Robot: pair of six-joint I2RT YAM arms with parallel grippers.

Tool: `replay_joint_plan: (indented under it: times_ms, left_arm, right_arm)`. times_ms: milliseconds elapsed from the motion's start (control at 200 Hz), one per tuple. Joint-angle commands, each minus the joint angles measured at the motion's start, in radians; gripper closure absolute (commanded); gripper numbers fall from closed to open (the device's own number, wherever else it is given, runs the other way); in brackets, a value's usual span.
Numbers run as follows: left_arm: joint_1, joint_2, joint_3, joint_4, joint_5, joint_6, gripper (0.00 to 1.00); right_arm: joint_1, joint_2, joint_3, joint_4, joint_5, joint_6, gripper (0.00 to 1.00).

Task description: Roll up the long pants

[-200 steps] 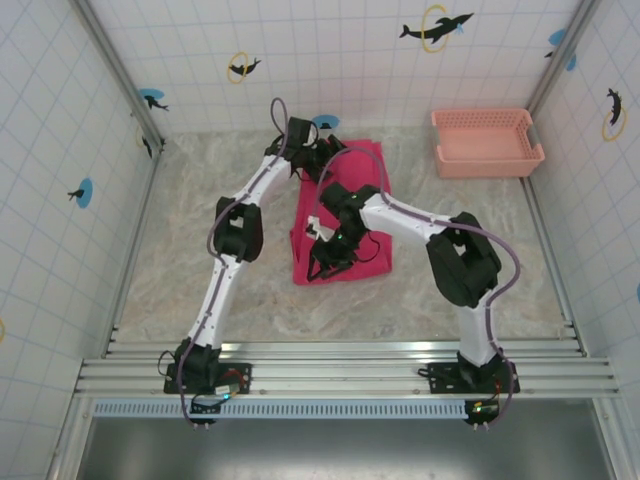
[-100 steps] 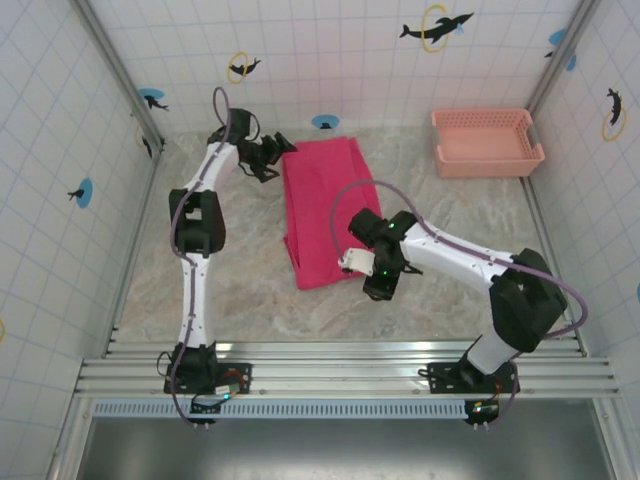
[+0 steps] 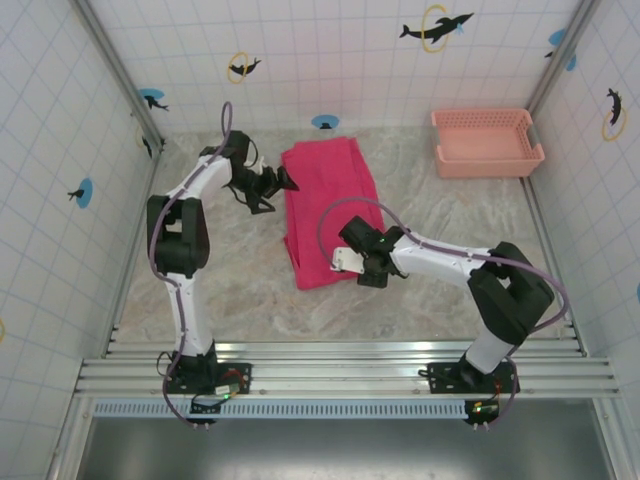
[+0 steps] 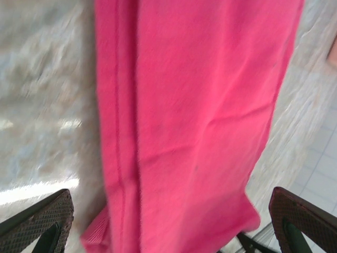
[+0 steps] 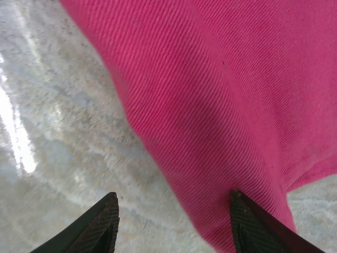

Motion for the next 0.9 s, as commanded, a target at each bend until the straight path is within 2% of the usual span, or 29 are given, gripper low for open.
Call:
replay_joint_plan:
  times_ms: [0, 90, 210, 385, 540, 656, 896]
  left_arm:
    - [0.006, -0.043, -0.044, -0.028, -0.010, 0.081, 0.02]
    - [0.005, -0.051, -0.037, -0.071, -0.009, 0.119, 0.03]
    - [0.003, -0.057, -0.031, -0.102, -0.006, 0.153, 0.02]
    - [0.003, -0.051, -0.037, -0.118, 0.004, 0.181, 0.02]
    - [0.003, -0.064, -0.023, -0.166, -0.013, 0.239, 0.02]
    - [0.003, -0.088, -0.009, -0.225, -0.070, 0.305, 0.02]
    - [0.003, -0.148, -0.052, -0.274, -0.112, 0.372, 0.03]
  right_arm:
    - [-0.003, 0.052, 0.007, 0.077, 0.019, -0.026, 0.45]
    - [-0.012, 0.102, 0.054, 0.055, -0.016, -0.026, 0.52]
    - [-0.021, 0.150, 0.128, -0.011, -0.078, -0.011, 0.70]
    - [-0.025, 0.166, 0.216, -0.140, -0.202, 0.016, 0.89]
    - [-0.038, 0.178, 0.325, -0.342, -0.416, 0.067, 0.94]
    - [-0.060, 0.195, 0.402, -0.478, -0.606, 0.115, 0.95]
    - [-0.175, 0.343, 0.585, -0.680, -1.026, 0.235, 0.99]
